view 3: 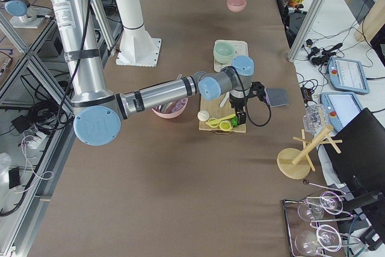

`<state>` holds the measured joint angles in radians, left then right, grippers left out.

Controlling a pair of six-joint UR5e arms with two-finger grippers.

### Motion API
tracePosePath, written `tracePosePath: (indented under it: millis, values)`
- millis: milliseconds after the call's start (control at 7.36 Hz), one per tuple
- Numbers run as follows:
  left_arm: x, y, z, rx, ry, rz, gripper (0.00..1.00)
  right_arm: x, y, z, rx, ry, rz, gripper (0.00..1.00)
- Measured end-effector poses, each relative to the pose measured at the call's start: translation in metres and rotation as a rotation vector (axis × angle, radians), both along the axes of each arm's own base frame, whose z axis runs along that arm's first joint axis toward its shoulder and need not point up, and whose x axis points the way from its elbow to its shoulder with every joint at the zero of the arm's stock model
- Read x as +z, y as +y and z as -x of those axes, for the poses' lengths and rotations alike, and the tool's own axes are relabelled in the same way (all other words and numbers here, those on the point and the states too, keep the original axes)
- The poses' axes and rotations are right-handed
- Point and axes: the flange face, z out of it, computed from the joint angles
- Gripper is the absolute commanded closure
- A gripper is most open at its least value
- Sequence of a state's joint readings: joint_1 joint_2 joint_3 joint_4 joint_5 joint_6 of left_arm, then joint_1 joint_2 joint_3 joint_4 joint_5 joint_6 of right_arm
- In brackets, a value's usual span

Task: Stack pink bowl on green and place spoon
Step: 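Lift the pink bowl with the left gripper and carry it over the green bowls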

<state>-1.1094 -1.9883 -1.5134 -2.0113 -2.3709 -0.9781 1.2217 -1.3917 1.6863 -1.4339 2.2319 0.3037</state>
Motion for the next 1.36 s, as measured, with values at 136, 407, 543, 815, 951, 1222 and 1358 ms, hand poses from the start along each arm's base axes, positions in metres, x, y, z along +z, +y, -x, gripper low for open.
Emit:
tracePosePath:
  millis: [136,407,543,815,951,1222,1358]
  values:
    - [-0.060,0.006,-0.028,-0.043,0.030,0.070,1.00,-0.001,0.000,0.000,0.000,-0.001,-0.002,0.00]
    - [-0.182,0.032,-0.093,-0.093,0.013,0.170,1.00,-0.001,0.000,0.000,-0.001,-0.002,-0.004,0.00]
    - [-0.230,0.049,-0.125,-0.107,-0.008,0.202,1.00,-0.001,0.000,0.000,0.000,-0.002,-0.004,0.00]
    - [-0.276,0.075,-0.189,-0.133,-0.042,0.228,1.00,-0.001,0.001,-0.001,0.002,-0.002,-0.003,0.00]
    - [-0.288,0.081,-0.220,-0.144,-0.062,0.240,1.00,0.000,0.001,-0.001,0.003,-0.002,-0.002,0.00]
    - [-0.296,0.087,-0.271,-0.161,-0.111,0.248,1.00,0.000,0.001,0.000,0.004,-0.002,-0.001,0.00]
    - [-0.292,0.086,-0.285,-0.165,-0.131,0.250,1.00,-0.001,0.000,0.000,0.005,-0.002,-0.001,0.00]
